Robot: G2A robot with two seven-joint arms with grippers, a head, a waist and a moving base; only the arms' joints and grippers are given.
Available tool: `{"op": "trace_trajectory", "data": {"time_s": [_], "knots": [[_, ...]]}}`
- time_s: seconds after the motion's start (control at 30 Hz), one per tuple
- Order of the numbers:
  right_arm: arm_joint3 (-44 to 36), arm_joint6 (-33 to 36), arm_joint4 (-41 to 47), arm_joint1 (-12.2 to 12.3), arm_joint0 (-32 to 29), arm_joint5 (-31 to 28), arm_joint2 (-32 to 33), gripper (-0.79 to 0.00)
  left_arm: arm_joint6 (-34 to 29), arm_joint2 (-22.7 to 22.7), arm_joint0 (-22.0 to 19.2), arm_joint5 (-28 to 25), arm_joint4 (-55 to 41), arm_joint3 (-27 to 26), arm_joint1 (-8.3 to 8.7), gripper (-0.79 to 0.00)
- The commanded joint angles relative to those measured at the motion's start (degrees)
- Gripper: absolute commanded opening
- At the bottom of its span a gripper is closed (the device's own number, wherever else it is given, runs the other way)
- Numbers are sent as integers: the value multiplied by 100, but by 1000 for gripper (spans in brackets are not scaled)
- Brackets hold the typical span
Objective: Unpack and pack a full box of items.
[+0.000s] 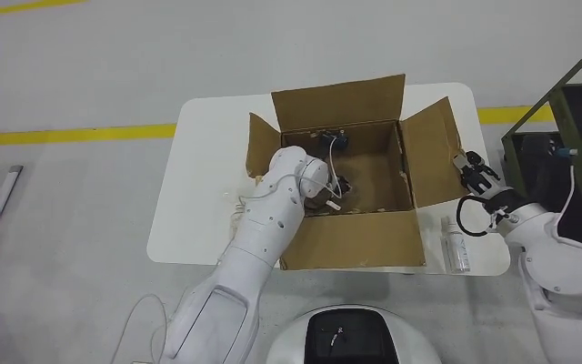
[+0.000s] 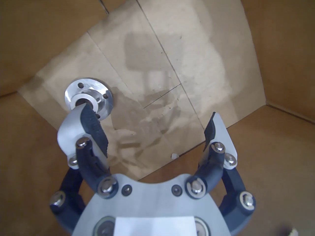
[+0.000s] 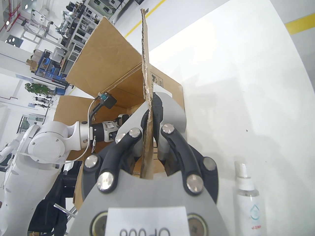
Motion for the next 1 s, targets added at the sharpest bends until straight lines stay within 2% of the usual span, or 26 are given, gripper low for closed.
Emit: {"op": "trace_trajectory", "data": {"time_s": [0.0, 0.1, 0.13, 0.17, 0.2, 0.23, 0.47, 0.6, 0.77, 0.97], "knots": [[-6, -16, 27, 4, -14, -7, 5, -785, -26, -65, 3, 34, -26, -195, 25, 0], [-1, -62, 72, 10, -36, -28, 23, -785, -127, -159, 66, 37, 78, -674, 94, 0], [1, -79, 87, 12, -39, -33, 29, -727, -188, -175, 97, 27, 162, -845, 121, 0], [-1, -81, 95, 16, -37, -35, 37, -520, -234, -187, 133, 14, 281, -1047, 151, 0], [-14, -89, 105, 19, -28, -40, 49, -203, -284, -225, 190, 31, 348, -1245, 181, 0], [-27, -105, 125, 21, -16, -39, 64, 0, -357, -292, 255, 65, 347, -1448, 209, 0], [-305, -358, 207, 40, 102, -13, 272, 0, -734, -705, 725, 242, 744, -3122, 412, 0], [-595, -498, 74, 57, 208, 14, 339, 0, -884, -929, 892, 357, 1026, -3830, 499, 0], [-956, -413, -260, 85, 358, -30, 163, 0, -932, -1174, 941, 485, 1332, -4377, 573, 0], [-962, 242, -1250, 152, 740, -374, -607, 0, -905, -1467, 944, 614, 1877, -4889, 659, 0]]}}
